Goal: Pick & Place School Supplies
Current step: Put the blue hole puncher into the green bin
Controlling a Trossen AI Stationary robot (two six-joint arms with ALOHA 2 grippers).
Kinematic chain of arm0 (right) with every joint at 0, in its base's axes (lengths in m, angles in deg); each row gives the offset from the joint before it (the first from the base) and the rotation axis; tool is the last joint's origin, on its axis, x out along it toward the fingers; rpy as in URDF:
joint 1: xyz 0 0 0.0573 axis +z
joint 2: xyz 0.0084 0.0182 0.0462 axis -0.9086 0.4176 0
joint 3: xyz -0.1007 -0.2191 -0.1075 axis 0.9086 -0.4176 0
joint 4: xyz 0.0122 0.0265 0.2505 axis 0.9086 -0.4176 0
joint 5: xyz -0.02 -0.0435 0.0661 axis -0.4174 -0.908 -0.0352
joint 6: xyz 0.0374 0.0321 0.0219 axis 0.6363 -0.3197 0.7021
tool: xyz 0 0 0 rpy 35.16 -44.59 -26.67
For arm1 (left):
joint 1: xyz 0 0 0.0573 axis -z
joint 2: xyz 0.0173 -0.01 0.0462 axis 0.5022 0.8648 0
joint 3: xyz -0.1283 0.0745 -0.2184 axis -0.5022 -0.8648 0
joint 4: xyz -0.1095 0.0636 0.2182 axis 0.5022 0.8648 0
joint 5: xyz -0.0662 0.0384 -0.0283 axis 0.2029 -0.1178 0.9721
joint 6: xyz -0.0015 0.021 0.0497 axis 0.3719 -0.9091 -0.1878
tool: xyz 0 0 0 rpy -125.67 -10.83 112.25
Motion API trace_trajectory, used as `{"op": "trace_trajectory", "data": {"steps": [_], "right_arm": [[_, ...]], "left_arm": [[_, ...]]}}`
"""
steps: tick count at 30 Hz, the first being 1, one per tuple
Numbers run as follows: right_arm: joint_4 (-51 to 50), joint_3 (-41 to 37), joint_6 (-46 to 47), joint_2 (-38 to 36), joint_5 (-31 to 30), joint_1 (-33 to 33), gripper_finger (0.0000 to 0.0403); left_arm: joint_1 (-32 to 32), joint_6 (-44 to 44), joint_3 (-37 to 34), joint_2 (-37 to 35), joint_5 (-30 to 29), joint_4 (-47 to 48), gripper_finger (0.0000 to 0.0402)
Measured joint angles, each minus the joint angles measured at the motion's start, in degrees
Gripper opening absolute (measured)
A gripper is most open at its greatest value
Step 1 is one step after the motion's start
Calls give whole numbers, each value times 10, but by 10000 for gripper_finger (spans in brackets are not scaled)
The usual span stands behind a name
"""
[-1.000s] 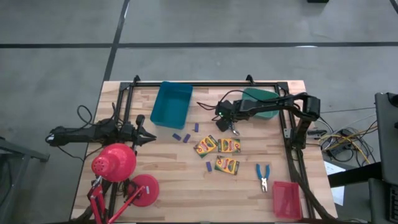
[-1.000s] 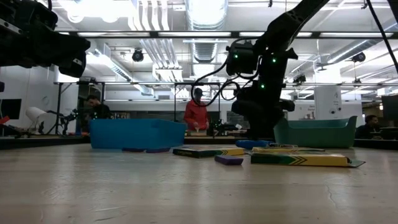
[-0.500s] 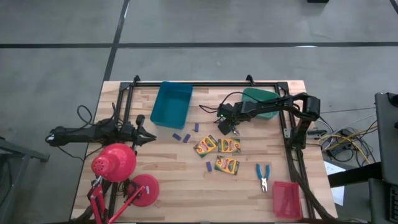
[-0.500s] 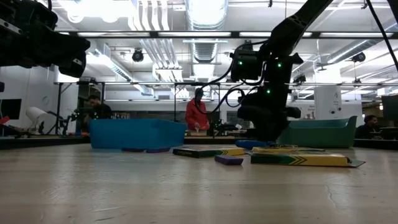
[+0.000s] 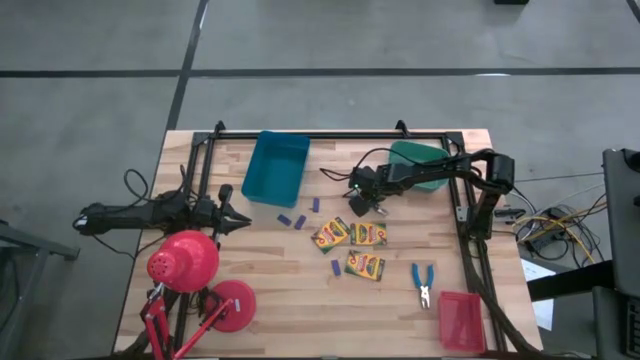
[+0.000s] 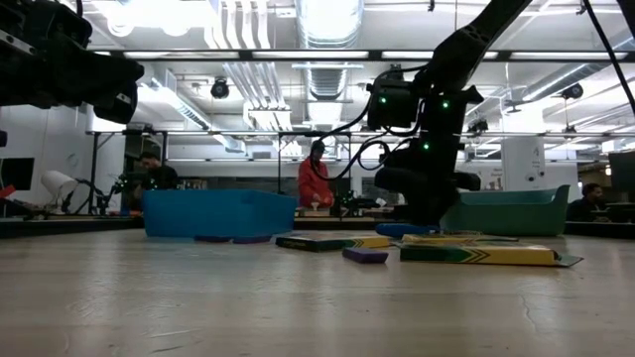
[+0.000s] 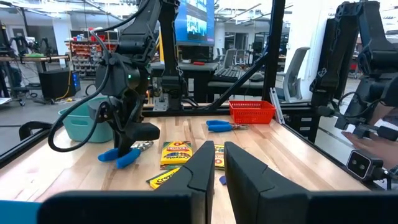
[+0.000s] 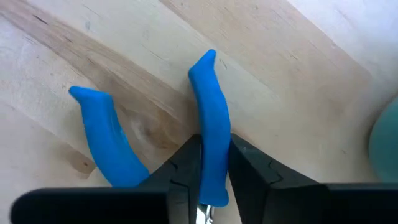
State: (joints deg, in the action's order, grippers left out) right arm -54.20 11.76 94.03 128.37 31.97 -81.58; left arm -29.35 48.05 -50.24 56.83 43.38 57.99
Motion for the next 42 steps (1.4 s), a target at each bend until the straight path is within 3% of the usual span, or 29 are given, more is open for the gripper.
{"op": "trace_trajectory", "data": {"steps": [5,20,29,42], "right_arm": [[1,0,2,5,-2,0,45],[-2,13,-18,-25,-21,-2,49],[-31,35,-51,-105,-25,-1,50],[-200,59,-85,-281,-78,-6,50]], "left_arm": [[0,0,0,0,0,0,39],[0,0,0,0,0,0,42],[0,0,0,0,0,0,42],[0,0,0,0,0,1,40]]}}
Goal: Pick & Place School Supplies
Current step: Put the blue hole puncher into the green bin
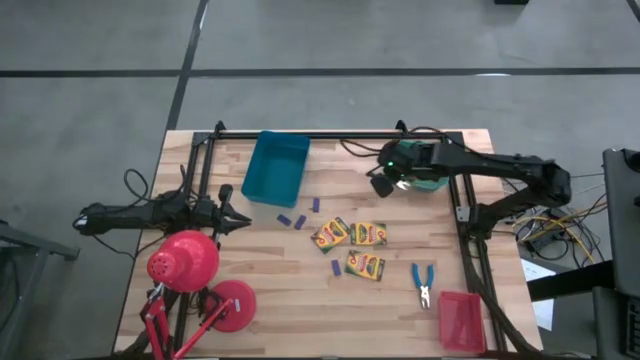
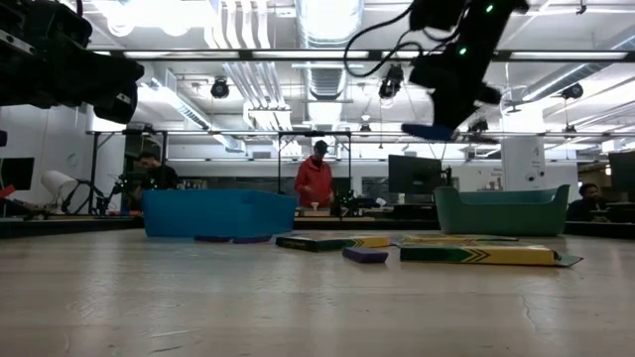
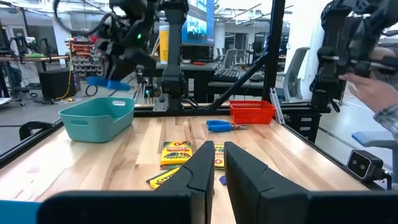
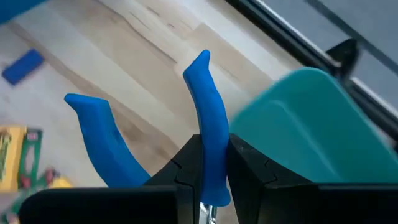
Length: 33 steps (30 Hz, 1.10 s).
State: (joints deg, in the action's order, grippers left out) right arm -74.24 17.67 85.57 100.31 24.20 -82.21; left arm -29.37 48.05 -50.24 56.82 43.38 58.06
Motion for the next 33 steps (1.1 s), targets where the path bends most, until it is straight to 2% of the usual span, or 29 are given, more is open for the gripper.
{"op": "trace_trajectory", "data": {"steps": [3,10,20,28,33], "right_arm": [[-56,16,-9,-23,-1,-8,50],[-156,31,47,-34,-19,-40,50],[-157,20,46,7,-35,-107,50],[-149,13,-9,62,-34,-137,50],[-90,-1,-87,67,-27,-159,50]], "left_arm": [[0,0,0,0,0,0,40],[0,0,0,0,0,0,40],[0,0,0,0,0,0,40],[0,0,0,0,0,0,41],[0,0,0,0,0,0,40]]}}
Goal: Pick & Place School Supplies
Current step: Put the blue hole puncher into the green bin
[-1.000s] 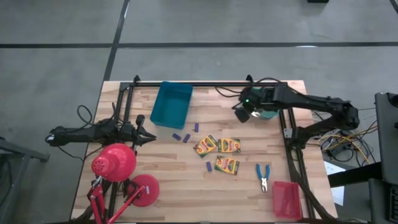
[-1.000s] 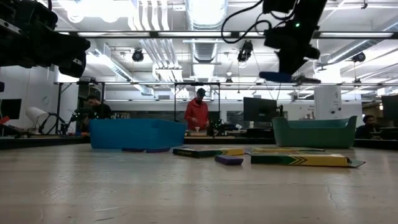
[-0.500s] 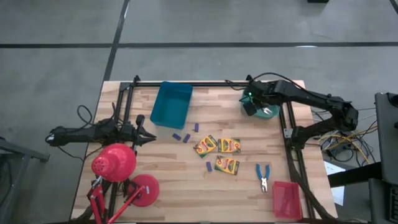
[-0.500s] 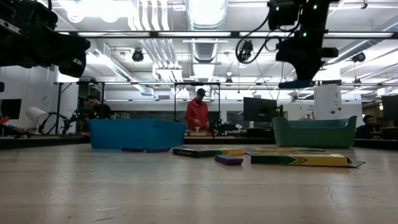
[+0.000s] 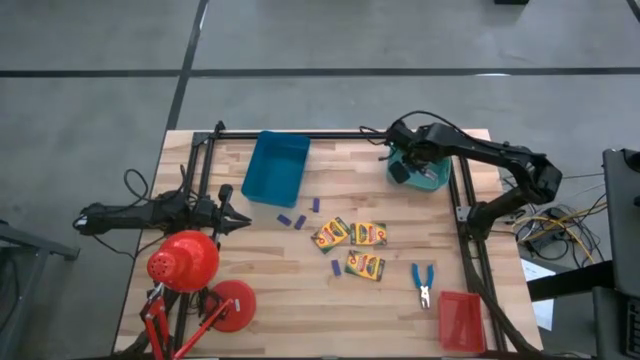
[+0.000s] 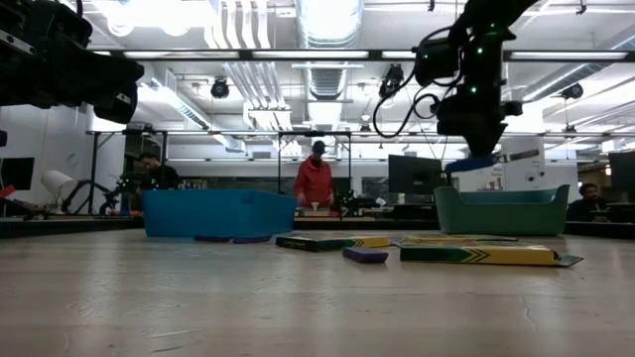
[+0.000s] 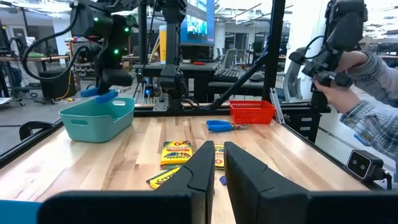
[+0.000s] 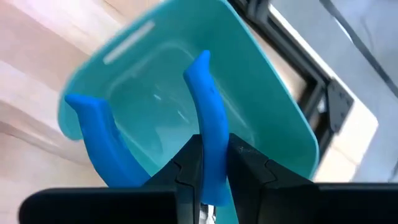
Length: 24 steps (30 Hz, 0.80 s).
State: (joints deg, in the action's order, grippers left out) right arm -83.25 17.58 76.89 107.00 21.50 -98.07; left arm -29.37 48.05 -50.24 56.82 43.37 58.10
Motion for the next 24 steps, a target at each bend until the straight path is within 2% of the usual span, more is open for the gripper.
{"op": "trace_trajectory", "data": {"steps": [5,12,24], "right_arm": [[51,-10,-71,-10,56,-43,50],[59,-17,-123,-10,114,-94,50],[117,-82,-164,-11,120,-112,50]], "left_arm": [[0,0,0,0,0,0,41],[0,0,0,0,0,0,41],[0,0,0,0,0,0,42]]}}
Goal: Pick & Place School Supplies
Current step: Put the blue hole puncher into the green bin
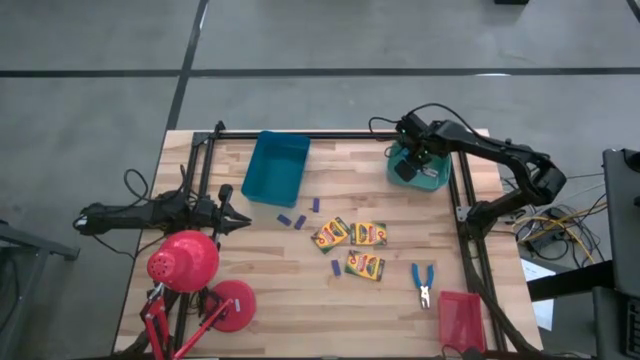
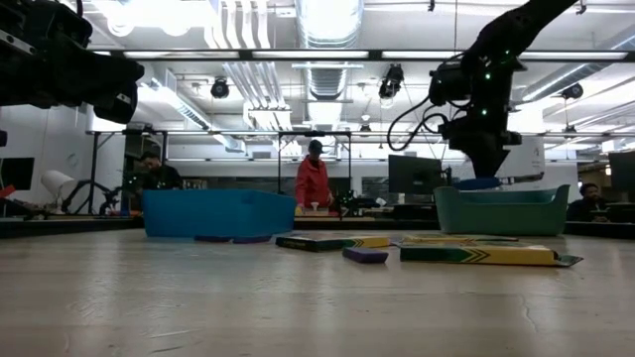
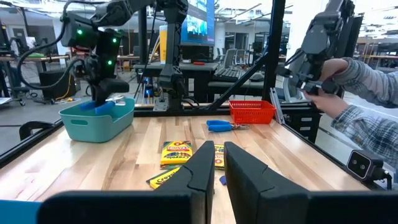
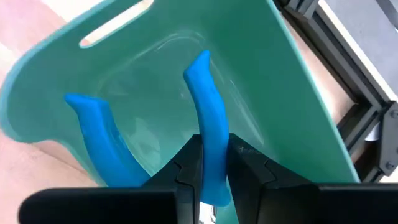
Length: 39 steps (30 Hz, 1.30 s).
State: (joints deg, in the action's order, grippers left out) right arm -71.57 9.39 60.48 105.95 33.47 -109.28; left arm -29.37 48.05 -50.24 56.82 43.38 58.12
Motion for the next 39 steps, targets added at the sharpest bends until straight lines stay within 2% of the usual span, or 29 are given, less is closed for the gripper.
{"op": "trace_trajectory", "data": {"steps": [14,22,31,39], "right_arm": [[143,-101,16,0,4,0,50],[155,-136,33,0,2,0,50],[213,-170,47,0,3,0,50],[215,-172,47,0,3,1,89]], "left_arm": [[0,0,0,0,0,0,40],[0,0,0,0,0,0,39],[0,0,0,0,0,0,40],[0,0,0,0,0,0,41]]}}
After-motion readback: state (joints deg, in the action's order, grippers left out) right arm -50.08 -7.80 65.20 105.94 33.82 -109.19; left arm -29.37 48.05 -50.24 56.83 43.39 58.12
